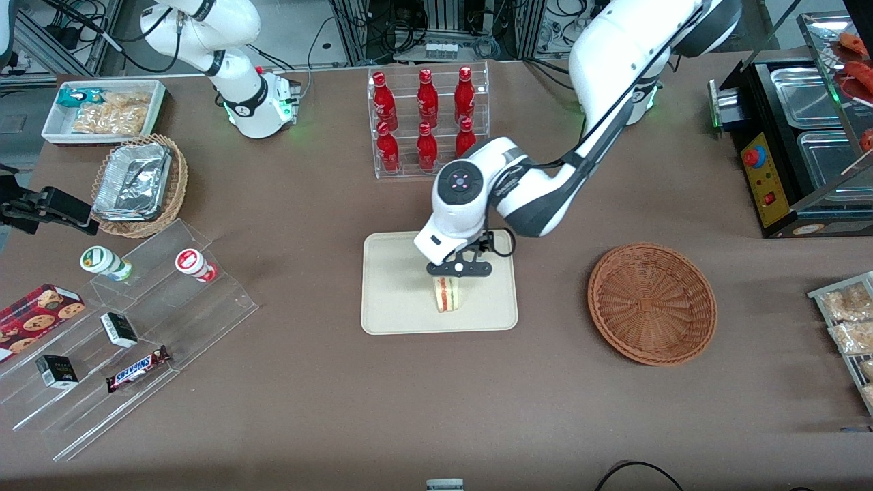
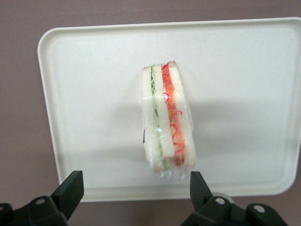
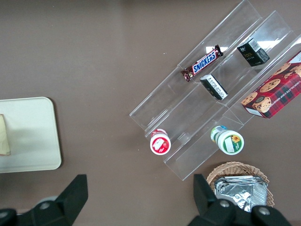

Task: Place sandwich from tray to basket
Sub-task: 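Lower the left gripper and close it on the wrapped sandwich, then lift the sandwich and carry it with the left gripper over the wicker basket, then lower the sandwich into the basket and open the left gripper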

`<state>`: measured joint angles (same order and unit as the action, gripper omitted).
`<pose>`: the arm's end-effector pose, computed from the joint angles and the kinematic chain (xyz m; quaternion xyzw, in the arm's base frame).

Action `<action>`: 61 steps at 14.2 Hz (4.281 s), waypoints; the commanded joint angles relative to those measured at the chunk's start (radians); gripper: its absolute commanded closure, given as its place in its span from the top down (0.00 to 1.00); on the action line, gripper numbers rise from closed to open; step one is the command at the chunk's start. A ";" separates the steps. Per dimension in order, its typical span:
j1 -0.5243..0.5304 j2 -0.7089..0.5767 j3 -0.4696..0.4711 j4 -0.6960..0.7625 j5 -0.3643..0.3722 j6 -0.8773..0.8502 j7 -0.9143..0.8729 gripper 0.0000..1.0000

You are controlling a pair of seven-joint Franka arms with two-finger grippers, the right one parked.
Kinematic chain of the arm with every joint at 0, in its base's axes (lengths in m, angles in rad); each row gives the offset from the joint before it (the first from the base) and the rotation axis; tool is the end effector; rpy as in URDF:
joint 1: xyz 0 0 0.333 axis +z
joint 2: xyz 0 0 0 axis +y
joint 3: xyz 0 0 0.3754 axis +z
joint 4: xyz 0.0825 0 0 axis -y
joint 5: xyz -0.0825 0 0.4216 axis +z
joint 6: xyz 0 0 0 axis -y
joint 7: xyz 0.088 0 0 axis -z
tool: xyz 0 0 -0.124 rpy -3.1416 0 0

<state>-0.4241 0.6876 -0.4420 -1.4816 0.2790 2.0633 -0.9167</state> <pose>0.5617 -0.5338 0.3047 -0.9997 0.0015 0.0243 0.0031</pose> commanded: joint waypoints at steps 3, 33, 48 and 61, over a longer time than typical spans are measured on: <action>-0.055 0.082 0.009 0.063 0.048 0.052 -0.102 1.00; 0.577 -0.388 0.016 -0.282 -0.124 -0.316 0.142 0.09; 0.693 -0.260 0.020 -0.356 -0.103 -0.019 0.194 0.12; 0.697 -0.354 0.020 -0.279 -0.107 -0.218 0.277 1.00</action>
<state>0.2680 0.4105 -0.4166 -1.7725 0.1702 1.9202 -0.6593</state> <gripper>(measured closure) 0.000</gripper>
